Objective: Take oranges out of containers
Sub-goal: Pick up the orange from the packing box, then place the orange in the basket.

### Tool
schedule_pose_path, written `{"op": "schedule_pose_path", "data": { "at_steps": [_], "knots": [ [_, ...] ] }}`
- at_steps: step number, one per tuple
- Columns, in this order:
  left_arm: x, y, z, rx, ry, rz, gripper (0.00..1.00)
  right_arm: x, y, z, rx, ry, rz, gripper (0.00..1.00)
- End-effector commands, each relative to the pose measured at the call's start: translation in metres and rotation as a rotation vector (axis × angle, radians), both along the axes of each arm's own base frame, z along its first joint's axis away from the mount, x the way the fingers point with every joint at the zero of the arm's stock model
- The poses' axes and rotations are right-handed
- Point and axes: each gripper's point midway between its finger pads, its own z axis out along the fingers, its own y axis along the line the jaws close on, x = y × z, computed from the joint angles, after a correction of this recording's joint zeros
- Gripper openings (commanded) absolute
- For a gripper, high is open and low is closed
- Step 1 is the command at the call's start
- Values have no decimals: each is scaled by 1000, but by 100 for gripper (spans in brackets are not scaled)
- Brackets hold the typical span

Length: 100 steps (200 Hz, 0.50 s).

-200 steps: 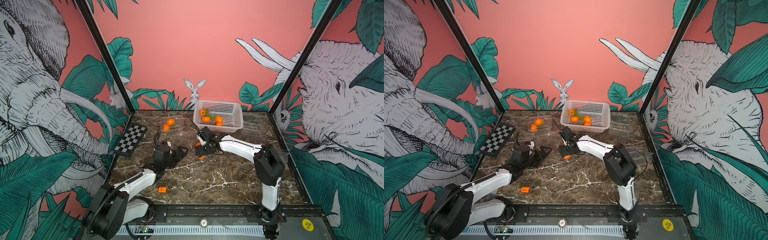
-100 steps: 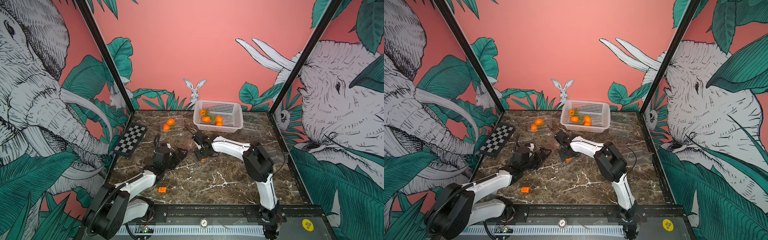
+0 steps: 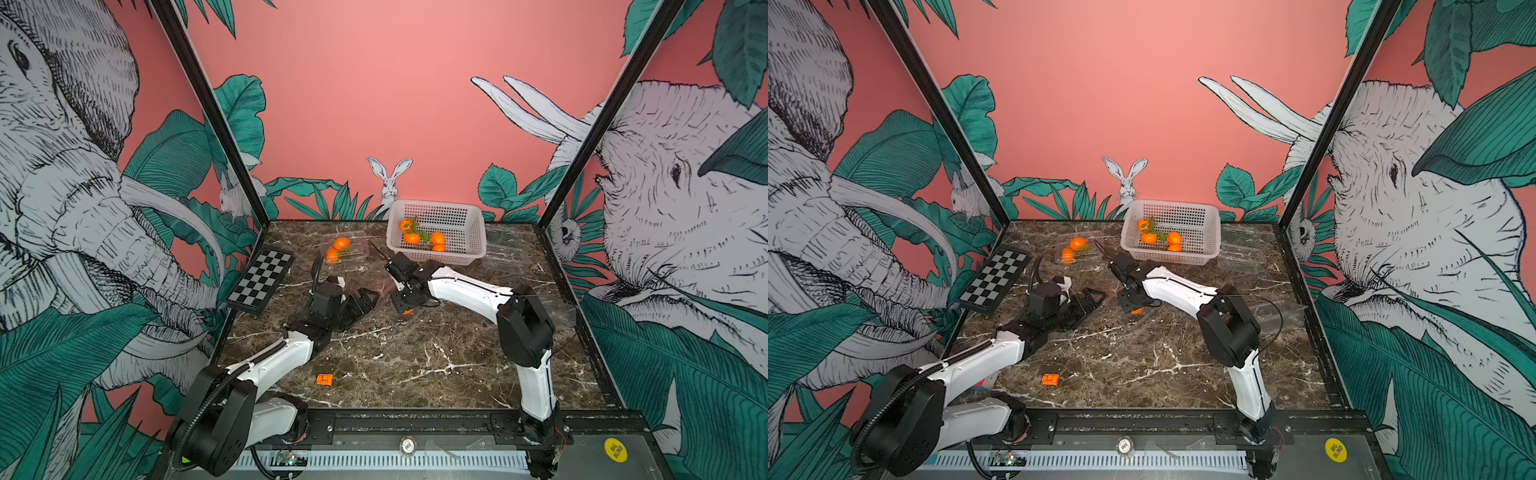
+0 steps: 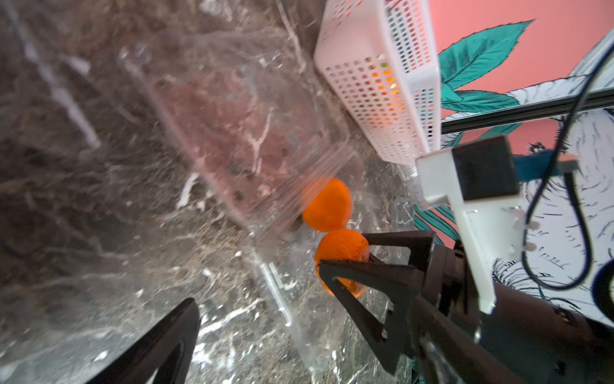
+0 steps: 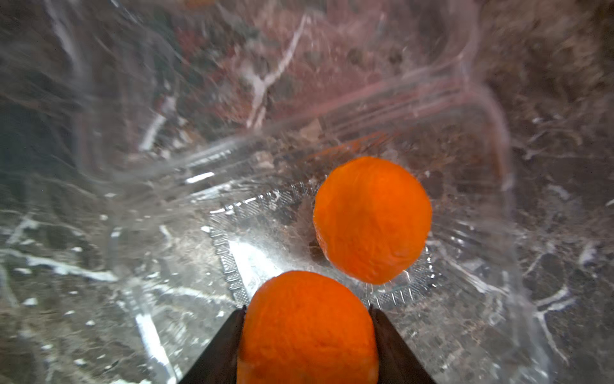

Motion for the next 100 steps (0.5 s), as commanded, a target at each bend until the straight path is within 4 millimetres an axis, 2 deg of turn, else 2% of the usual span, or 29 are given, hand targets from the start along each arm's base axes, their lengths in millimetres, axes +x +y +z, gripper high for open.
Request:
{"op": "schedule_pose_path", "data": {
  "at_steps": [1,26,50,80,100],
  "knots": [
    [10,-5,28,49,-69,-51,99,19,-9,72,146,-74,-68,53],
    [30,-20,51,36,-107,-82,99,59,-42,115,258,-140,-210,53],
    [48,-47,64,20,-119,-138,99,105,-77,134,366,-177,-359,52],
    [64,-93,79,22,-153,-225,99,157,-116,130,402,-193,-489,52],
    [71,-119,87,10,-165,-273,99,184,-138,112,376,-178,-548,52]
  ]
}}
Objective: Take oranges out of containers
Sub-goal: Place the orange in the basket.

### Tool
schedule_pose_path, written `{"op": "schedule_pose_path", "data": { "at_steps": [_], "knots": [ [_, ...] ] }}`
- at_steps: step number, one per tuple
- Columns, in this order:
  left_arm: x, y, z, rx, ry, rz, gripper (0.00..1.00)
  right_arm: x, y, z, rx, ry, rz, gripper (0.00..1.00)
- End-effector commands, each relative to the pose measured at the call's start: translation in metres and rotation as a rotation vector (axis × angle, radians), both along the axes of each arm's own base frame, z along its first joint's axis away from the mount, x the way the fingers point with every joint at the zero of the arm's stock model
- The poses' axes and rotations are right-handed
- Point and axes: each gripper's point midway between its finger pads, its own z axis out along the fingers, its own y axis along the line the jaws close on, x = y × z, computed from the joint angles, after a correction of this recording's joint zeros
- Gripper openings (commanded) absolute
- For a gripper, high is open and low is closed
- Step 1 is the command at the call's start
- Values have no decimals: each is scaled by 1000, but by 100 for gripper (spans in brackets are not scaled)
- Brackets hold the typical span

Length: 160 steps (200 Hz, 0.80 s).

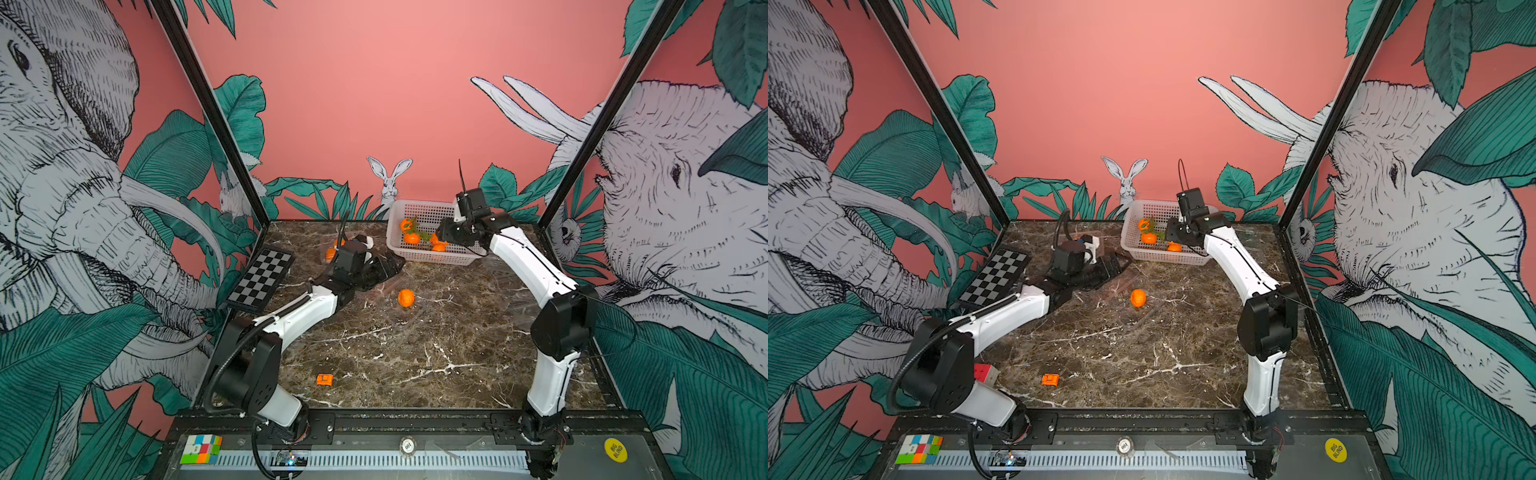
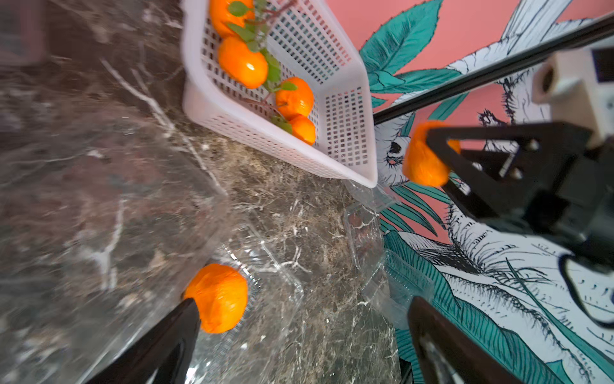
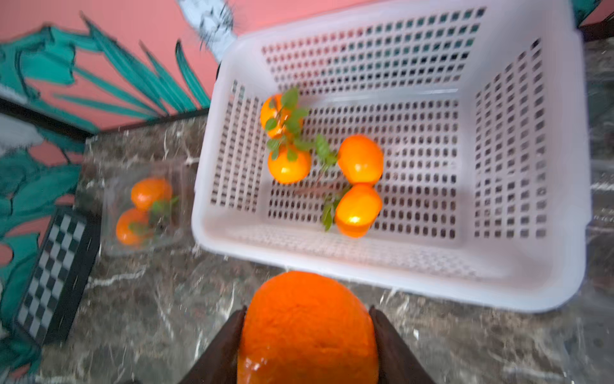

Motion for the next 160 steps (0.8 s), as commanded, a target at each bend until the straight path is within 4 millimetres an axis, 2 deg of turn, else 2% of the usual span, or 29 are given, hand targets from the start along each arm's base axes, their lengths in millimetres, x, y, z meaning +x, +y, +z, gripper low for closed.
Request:
{"op": "schedule_pose_path", "data": {
  "at_steps": [1,27,55,76,89,107,128,160],
  "knots": [
    [1,-29,17,-1,-37,-81,99,24,-9,-26,18,54,-46,52],
    [4,-43,17,-11,-32,-105,99,47,-30,-55,-60,93,-91,55],
    [-1,-43,9,-6,-11,-115,99,64,-48,-95,-107,149,-121,55],
    [-6,-40,4,11,-3,-129,99,71,-52,-106,-118,170,-112,58],
    [-9,-37,2,28,-1,-135,99,73,-50,-100,-112,155,-98,63],
    [-13,-33,5,42,-15,-138,99,74,-46,-81,-92,121,-87,71],
    [-16,-25,11,69,-30,-142,99,69,-41,-45,-69,67,-72,83],
    [-17,9,15,98,-36,-86,99,36,-12,6,-80,-17,16,96]
  ]
}}
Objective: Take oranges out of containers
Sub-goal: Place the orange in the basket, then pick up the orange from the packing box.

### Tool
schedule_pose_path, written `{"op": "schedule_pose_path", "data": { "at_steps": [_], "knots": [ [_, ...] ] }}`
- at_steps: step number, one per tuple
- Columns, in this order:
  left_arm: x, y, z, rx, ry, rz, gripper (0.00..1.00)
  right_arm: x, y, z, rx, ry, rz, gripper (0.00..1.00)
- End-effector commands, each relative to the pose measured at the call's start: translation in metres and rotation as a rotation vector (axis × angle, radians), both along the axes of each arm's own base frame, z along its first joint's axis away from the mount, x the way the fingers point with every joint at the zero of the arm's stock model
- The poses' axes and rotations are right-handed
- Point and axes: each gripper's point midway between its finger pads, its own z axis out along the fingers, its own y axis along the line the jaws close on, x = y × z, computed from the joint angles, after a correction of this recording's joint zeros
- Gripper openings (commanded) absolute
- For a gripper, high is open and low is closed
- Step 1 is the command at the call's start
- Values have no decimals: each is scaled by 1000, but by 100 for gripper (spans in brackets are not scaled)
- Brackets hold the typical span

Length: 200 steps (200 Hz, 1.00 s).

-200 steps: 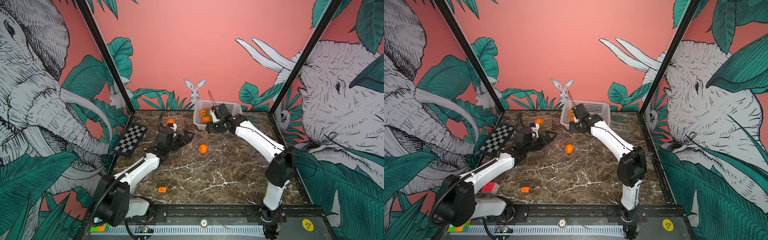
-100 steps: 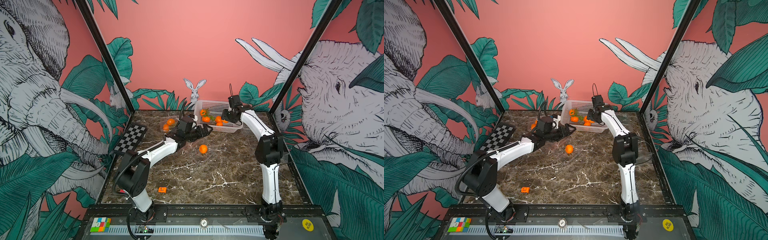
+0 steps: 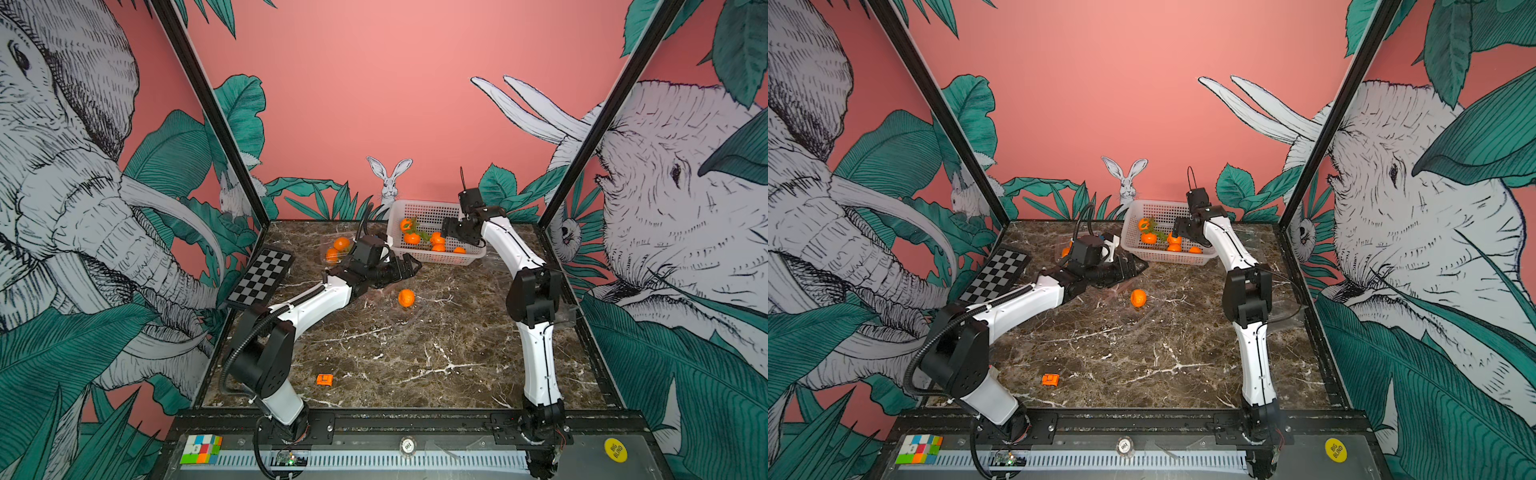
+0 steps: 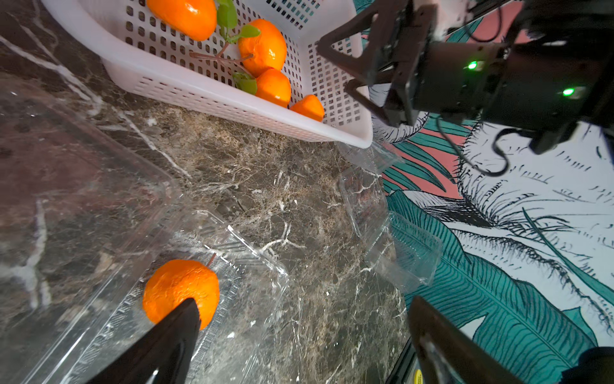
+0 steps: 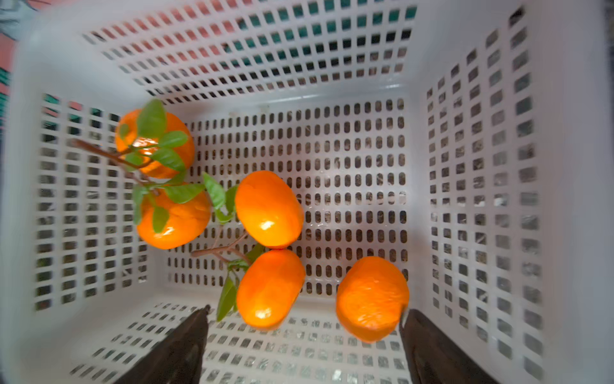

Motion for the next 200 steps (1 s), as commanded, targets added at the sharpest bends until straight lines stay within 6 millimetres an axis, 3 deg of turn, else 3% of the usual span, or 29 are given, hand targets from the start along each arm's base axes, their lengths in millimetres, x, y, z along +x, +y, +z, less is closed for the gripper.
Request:
{"op": "schedule_pose_path", "data": {
  "at_steps": [1,16,35,69,91,144,200],
  "knots": [
    [-7,34,20,20,-46,39,99,-30,28,74,10,-125,95,96],
    [-10,55,21,18,-50,78,99,-53,49,85,-3,-149,150,98],
    [-19,77,18,19,-43,118,99,-84,77,82,-6,-148,225,99],
    [-42,94,1,-6,-6,142,99,-140,129,50,-23,-117,358,98],
    [-55,99,-21,-37,33,151,99,-168,148,17,-87,-67,421,96],
    [-78,109,-56,-82,107,192,99,-190,148,-54,-163,45,429,85],
    [-83,104,-68,-131,151,184,99,-188,154,-93,-178,92,441,81]
  ]
}}
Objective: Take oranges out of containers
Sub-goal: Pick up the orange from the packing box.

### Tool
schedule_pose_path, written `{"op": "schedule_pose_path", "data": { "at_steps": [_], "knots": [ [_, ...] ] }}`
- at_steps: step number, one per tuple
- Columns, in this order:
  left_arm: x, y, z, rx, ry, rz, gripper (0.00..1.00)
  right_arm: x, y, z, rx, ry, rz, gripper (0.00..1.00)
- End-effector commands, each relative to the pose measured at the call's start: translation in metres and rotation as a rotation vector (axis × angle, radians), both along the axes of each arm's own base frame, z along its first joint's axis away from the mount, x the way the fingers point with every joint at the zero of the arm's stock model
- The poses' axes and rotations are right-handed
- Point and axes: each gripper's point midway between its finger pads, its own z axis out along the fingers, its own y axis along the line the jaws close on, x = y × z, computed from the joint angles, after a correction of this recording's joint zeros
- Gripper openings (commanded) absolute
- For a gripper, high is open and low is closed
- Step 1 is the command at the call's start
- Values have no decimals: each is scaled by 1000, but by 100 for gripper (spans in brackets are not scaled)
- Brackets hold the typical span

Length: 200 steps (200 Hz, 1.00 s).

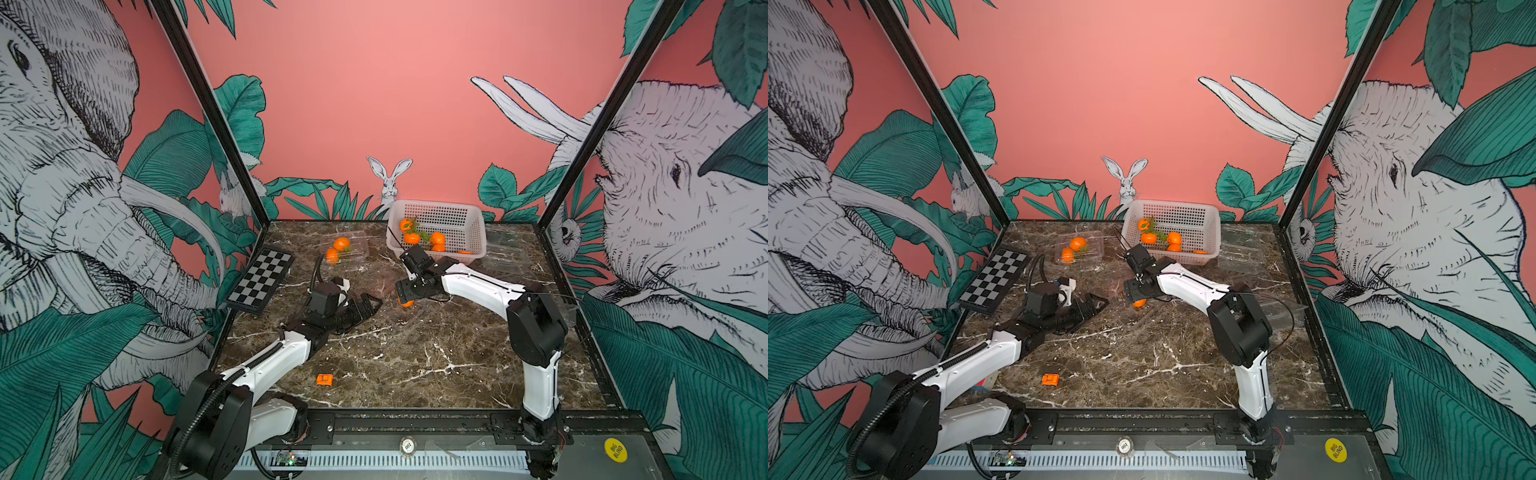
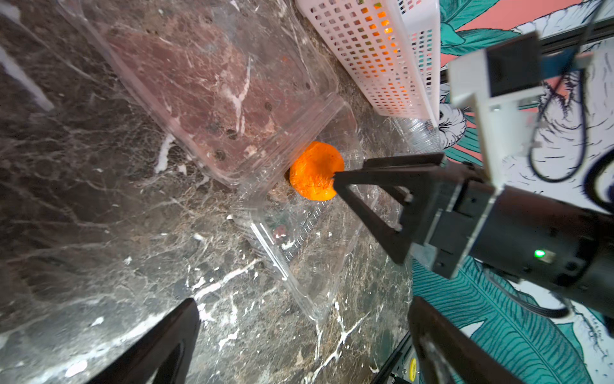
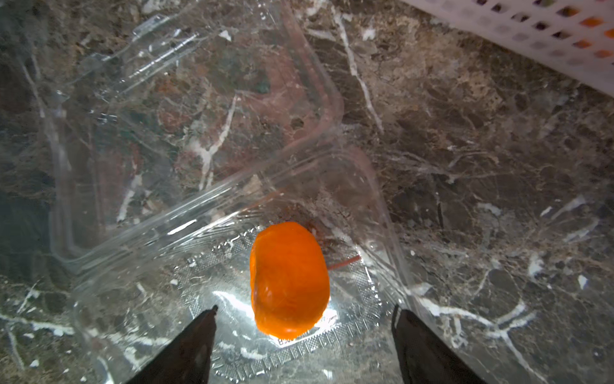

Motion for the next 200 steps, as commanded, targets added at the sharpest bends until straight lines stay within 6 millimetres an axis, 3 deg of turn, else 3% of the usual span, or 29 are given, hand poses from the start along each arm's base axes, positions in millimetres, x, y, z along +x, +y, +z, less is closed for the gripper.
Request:
{"op": "schedule_pose_path", "data": {
  "at_steps": [1,46,101,133,151,179,200],
  "knots": [
    [3,-4,6,-60,-17,6,99,6,7,-11,13,-9,-6,81],
    [3,-4,2,-66,-6,12,99,7,8,-34,-2,21,-15,71],
    [2,-7,0,-66,7,7,99,7,10,-35,17,27,-32,48],
    [1,-10,7,-71,0,-4,99,4,9,-12,53,13,-59,39],
    [-3,-11,11,-61,0,-25,99,1,7,4,85,9,-87,39],
    [-2,-14,32,-52,-26,-58,99,1,0,42,150,-4,-131,39],
    [5,-21,52,-46,-50,-93,99,11,-12,72,230,-19,-191,39]
  ]
}}
